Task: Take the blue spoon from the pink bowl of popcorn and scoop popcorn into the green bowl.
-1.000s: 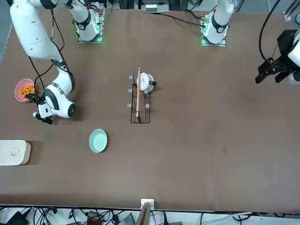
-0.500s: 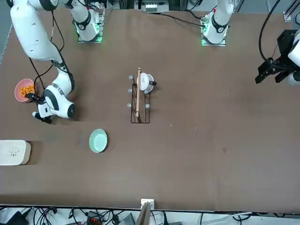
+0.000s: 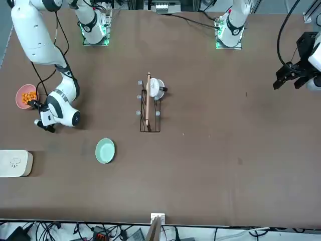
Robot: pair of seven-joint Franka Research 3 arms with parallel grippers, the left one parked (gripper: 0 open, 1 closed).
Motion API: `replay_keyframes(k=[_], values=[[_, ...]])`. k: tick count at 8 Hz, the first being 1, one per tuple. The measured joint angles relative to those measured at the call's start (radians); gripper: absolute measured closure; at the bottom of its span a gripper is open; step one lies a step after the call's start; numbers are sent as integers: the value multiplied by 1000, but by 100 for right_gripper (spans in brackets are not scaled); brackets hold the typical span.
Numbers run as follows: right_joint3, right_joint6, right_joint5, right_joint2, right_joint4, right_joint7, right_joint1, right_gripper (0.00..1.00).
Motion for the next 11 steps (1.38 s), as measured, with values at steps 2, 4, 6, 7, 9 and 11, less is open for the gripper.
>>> replay_keyframes(k=[2, 4, 6, 7, 9, 11], values=[[0, 0, 0, 8, 0, 19, 0, 79], [0, -20, -4, 21, 0, 47, 8, 89], [0, -44, -9, 36, 1, 54, 18, 89], [0, -55, -11, 44, 4, 55, 24, 89], [1, -92, -11, 48, 5, 54, 40, 89], [3, -142, -11, 48, 16, 44, 63, 89]])
